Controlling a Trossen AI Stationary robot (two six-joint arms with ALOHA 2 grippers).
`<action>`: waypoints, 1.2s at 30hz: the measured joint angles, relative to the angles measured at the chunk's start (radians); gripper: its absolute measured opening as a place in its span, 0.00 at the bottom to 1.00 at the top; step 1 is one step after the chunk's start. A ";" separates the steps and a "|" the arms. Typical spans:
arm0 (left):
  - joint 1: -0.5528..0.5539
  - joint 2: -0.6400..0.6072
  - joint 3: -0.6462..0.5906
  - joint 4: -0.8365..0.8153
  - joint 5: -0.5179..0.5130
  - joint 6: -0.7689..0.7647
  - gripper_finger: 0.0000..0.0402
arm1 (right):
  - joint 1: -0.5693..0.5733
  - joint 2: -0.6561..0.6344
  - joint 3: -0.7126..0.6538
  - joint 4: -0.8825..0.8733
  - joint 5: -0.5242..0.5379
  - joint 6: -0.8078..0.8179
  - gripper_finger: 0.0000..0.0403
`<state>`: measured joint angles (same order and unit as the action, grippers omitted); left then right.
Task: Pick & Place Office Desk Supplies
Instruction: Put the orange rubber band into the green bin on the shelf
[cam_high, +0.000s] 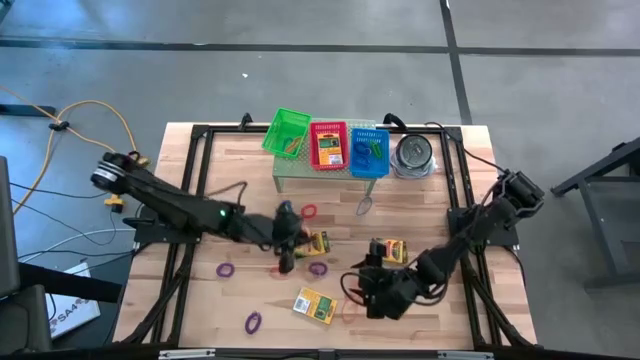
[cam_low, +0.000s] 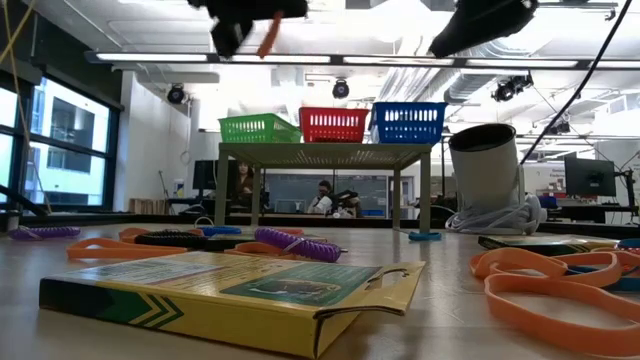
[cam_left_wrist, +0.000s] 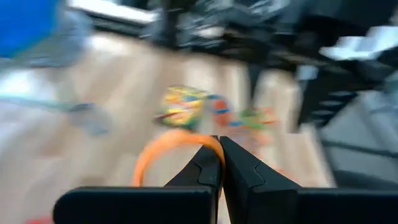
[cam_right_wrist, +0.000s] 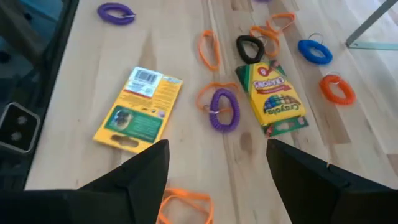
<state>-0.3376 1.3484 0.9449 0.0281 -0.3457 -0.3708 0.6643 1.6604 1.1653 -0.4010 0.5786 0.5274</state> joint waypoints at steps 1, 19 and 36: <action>0.010 -0.014 0.047 -0.100 -0.033 -0.007 0.00 | 0.006 0.000 -0.005 0.004 0.010 0.000 0.64; 0.652 -0.011 0.543 -0.743 -0.017 -0.008 0.00 | -0.046 0.000 -0.111 0.185 -0.119 -0.061 0.64; 0.917 0.269 0.555 -0.697 0.194 -0.043 0.00 | -0.056 0.000 -0.125 0.167 -0.135 -0.087 0.64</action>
<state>0.5791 1.6176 1.4994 -0.6685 -0.1514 -0.4135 0.6079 1.6604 1.0405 -0.2343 0.4431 0.4400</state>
